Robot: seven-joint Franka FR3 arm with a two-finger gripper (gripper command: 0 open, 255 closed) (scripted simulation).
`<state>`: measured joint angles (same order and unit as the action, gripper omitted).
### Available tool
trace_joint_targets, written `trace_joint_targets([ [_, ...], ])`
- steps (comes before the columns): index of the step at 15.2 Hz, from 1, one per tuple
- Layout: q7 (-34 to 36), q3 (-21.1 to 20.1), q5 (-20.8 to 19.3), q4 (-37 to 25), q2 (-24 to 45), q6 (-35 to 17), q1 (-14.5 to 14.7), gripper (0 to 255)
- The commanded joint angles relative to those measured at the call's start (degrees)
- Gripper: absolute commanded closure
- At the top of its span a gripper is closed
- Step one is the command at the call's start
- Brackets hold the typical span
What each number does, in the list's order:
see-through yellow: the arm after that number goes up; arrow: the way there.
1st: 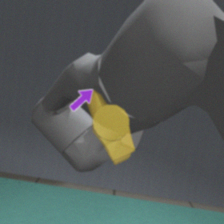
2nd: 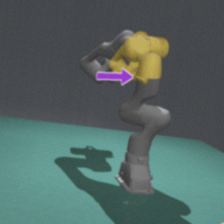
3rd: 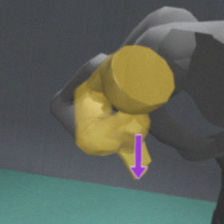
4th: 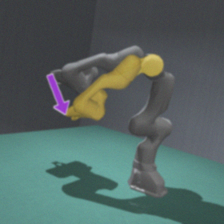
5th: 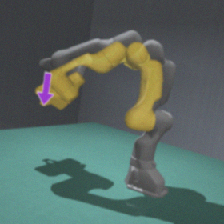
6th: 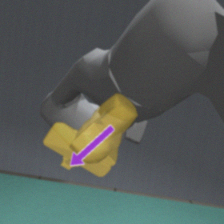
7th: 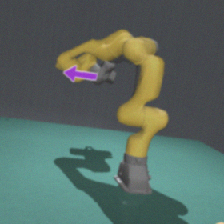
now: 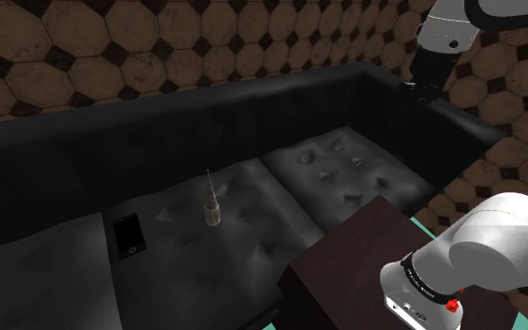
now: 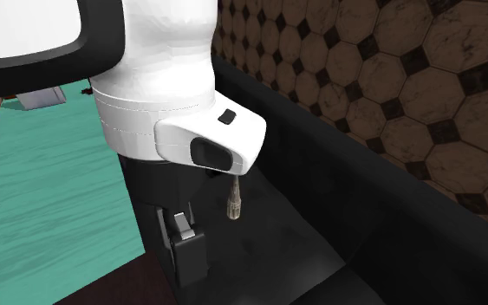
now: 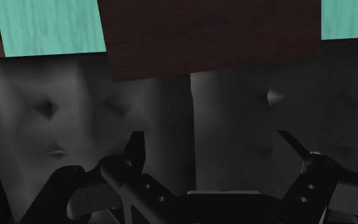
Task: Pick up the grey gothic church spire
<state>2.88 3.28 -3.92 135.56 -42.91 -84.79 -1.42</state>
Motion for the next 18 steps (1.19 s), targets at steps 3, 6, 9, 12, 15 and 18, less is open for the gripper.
trace_joint_targets([
  [3, -0.7, -0.1, 0.4, 3.5, 0.1, -4.9, 0.8, 0],
  [6, -1.7, -0.3, 1.1, 8.2, 1.0, -12.5, 2.2, 0],
  [9, -2.8, -0.5, 1.7, 12.3, 2.8, -20.4, 3.6, 0],
  [12, -4.0, -0.8, 2.5, 15.6, 5.7, -28.6, 5.1, 0],
  [15, -5.3, -1.1, 3.3, 18.1, 9.7, -37.1, 6.7, 0],
  [18, -6.6, -1.4, 4.2, 19.8, 14.7, -45.7, 8.4, 0],
])
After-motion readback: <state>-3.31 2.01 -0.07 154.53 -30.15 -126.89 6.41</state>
